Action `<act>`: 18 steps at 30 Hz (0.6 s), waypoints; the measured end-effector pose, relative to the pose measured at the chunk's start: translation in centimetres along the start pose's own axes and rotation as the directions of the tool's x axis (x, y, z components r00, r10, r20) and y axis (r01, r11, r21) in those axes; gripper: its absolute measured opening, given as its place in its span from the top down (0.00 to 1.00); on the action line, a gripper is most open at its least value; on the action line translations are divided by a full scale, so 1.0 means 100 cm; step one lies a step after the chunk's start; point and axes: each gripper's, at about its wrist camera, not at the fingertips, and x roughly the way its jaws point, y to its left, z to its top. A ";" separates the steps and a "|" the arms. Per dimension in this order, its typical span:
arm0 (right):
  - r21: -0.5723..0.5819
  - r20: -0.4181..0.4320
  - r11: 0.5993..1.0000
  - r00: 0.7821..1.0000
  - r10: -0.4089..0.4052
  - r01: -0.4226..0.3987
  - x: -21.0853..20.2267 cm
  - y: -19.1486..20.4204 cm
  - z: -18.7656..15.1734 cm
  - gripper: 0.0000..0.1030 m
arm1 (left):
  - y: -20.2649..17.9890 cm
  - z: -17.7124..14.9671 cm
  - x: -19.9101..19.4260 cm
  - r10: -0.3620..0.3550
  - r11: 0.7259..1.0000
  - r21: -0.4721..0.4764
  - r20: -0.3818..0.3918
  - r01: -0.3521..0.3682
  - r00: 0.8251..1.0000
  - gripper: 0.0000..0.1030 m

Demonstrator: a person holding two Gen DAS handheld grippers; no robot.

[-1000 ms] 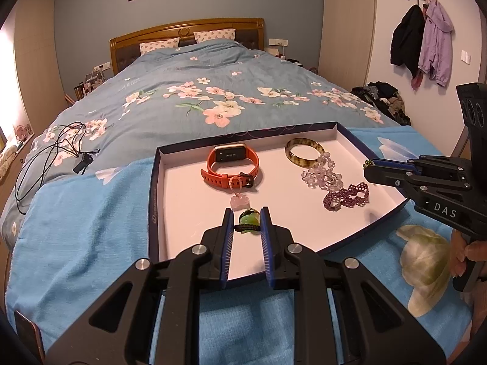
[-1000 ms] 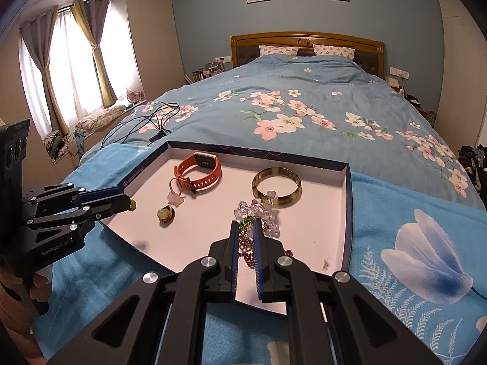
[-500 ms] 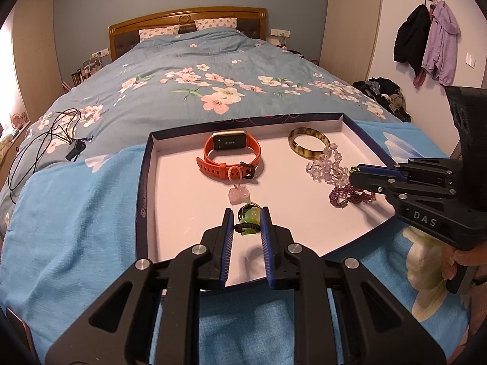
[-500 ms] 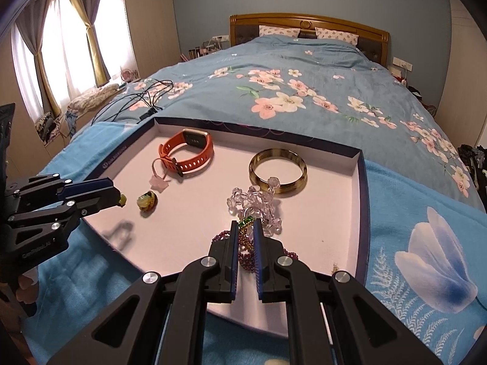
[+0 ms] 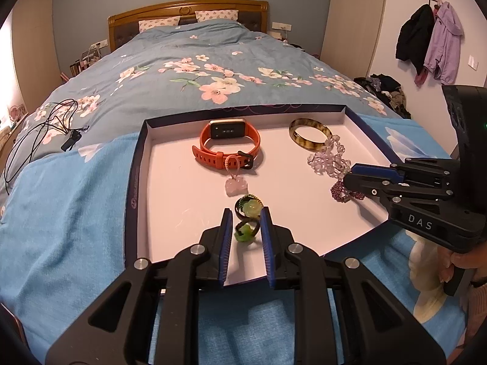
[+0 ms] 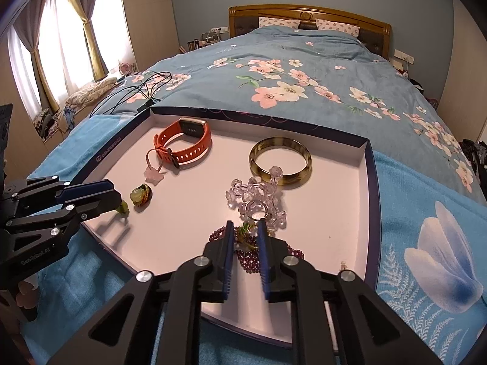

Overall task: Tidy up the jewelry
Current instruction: 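Lower and release the gold ring in the tray while the left tool releases the black ring there, then pull both open tools back from the tray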

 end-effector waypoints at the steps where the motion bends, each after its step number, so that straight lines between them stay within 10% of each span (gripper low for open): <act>1: 0.004 0.004 1.000 1.000 0.001 -0.001 -0.001 -0.001 0.000 0.76 | 0.000 -0.001 0.000 0.000 1.000 -0.001 -0.001 0.000 1.000 0.76; 18: 0.055 0.275 0.998 0.961 0.019 -0.036 -0.085 0.009 -0.030 0.07 | -0.003 -0.021 -0.083 0.071 0.997 -0.019 0.250 -0.069 0.966 0.05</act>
